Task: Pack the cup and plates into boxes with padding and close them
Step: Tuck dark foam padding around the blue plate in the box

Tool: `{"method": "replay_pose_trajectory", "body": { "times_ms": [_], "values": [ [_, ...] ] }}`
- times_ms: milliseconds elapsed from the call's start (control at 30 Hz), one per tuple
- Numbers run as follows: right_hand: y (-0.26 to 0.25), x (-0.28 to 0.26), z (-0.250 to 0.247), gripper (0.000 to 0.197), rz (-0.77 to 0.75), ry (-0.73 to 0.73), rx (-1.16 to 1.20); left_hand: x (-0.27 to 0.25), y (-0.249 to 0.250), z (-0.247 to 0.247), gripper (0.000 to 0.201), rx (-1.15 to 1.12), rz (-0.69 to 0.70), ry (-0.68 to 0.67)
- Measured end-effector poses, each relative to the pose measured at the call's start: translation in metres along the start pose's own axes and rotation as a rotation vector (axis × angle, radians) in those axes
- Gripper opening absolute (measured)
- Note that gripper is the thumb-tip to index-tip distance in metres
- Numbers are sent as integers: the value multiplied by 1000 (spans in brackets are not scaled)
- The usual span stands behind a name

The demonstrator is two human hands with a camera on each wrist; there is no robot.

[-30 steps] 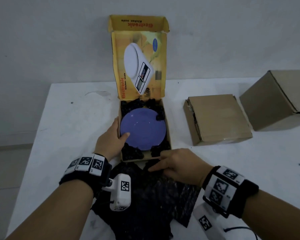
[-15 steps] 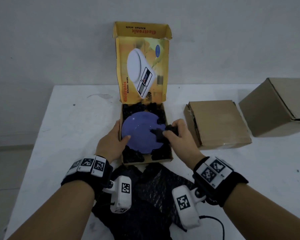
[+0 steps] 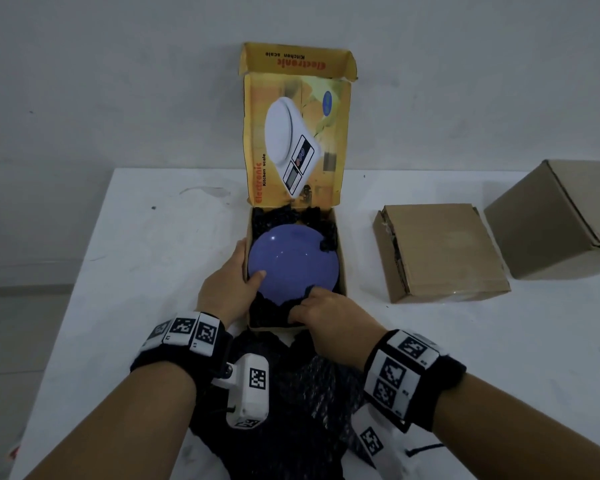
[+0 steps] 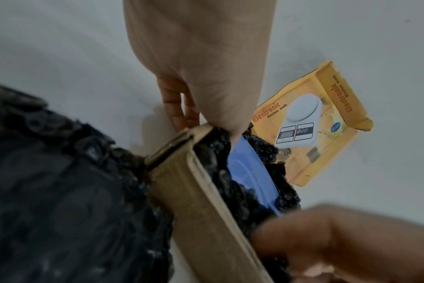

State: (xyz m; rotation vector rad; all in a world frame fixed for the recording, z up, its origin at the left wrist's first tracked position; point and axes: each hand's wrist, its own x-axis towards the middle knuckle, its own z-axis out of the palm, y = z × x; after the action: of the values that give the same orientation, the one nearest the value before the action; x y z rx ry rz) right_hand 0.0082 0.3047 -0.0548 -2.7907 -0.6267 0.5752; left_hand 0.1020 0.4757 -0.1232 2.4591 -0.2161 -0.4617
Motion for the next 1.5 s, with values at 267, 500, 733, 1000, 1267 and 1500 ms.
{"method": "replay_pose_trajectory", "body": {
  "times_ms": [267,500,733,1000,1267,1500],
  "values": [
    [3,2,13,24,82,174,142,2,-6,7,73,-21,28,30],
    [16,-10,16,42,-65,97,-283,1,-4,8,73,-10,1,38],
    [21,-23,6,31,-130,238,-71,4,-5,7,72,-38,22,32],
    [14,-44,29,43,-128,-237,-83,3,-4,4,72,-82,41,-6],
    [33,-42,-16,13,76,190,438,2,-4,0,86,-160,37,-52],
    [53,1,-46,13,461,557,612,8,2,-3,67,-136,-80,-13]
  ]
}}
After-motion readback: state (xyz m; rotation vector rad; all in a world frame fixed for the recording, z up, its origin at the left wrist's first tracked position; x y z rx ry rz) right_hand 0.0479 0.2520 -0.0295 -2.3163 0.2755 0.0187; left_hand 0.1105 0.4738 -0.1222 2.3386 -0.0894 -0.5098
